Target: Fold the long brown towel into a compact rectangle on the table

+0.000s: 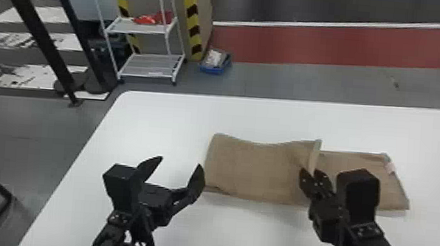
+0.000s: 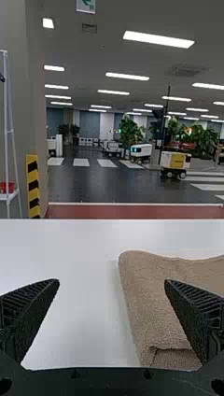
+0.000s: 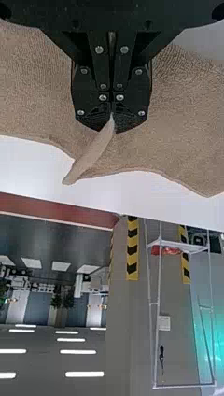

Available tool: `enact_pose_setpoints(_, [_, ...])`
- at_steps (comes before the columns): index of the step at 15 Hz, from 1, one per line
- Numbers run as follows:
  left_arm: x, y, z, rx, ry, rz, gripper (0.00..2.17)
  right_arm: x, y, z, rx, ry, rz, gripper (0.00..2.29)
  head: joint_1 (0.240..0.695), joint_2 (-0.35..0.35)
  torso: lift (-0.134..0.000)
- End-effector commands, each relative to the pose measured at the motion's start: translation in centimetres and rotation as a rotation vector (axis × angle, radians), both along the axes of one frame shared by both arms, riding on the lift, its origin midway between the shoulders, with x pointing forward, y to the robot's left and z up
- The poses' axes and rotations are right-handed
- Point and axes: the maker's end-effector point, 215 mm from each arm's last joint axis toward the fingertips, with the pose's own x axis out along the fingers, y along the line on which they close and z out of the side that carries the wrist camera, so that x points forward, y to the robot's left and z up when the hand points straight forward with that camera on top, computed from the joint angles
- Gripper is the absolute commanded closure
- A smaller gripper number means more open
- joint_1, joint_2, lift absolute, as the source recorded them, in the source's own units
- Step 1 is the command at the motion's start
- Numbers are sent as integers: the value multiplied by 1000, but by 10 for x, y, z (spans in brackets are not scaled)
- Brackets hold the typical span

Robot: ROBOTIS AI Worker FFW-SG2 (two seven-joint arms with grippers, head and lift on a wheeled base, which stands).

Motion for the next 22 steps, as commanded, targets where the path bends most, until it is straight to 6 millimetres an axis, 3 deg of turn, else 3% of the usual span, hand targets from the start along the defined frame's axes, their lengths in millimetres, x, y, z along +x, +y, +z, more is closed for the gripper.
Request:
enact_pose_setpoints(1, [0, 0, 2, -3, -6, 2, 39, 9, -29, 39, 55, -54, -43, 1355, 695, 169, -121])
enact_pose_setpoints(2, [-1, 1, 2, -2, -8, 3, 39, 6, -43, 54, 83, -74, -59, 1355, 695, 154, -121])
enact_pose_setpoints(3, [-1, 3, 2, -2, -11, 4, 39, 5, -56, 56, 96, -74, -82, 1355, 695, 142, -121])
enact_pose_setpoints(4, [-1, 4, 3, -6, -16, 6, 39, 7, -68, 44, 87, -51, -103, 1355, 695, 128, -121])
enact_pose_setpoints(6, [0, 4, 7, -4, -39, 7, 39, 11, -71, 18, 77, -4, -101, 1355, 695, 100, -121])
enact_pose_setpoints(9, [-1, 5, 15, -1, -74, 10, 39, 13, -109, 42, 136, -37, -158, 1355, 695, 78, -121])
enact_pose_setpoints(10, [-2, 9, 15, 2, -77, 20, 39, 11, -122, 41, 144, -36, -180, 1355, 695, 66, -121])
enact_pose_setpoints(11, [-3, 12, 13, 2, -74, 25, 39, 11, -132, 26, 138, -12, -198, 1355, 695, 56, -121])
enact_pose_setpoints(13, [-2, 12, 11, 2, -71, 23, 39, 12, -139, 9, 145, 19, -216, 1355, 695, 35, -121])
enact_pose_setpoints(15, [-2, 8, 12, -1, -73, 16, 39, 19, -142, 14, 146, 11, -219, 1355, 695, 15, -121])
enact_pose_setpoints(17, [-4, 10, 10, 0, -68, 19, 39, 20, -161, 30, 188, -9, -247, 1355, 695, 9, -121])
enact_pose_setpoints(20, [-4, 13, 8, 1, -64, 23, 39, 18, -175, 16, 192, 24, -274, 1355, 695, -20, -121])
enact_pose_setpoints(22, [-3, 11, 8, 1, -65, 19, 39, 17, -180, 28, 220, 4, -288, 1355, 695, -28, -121])
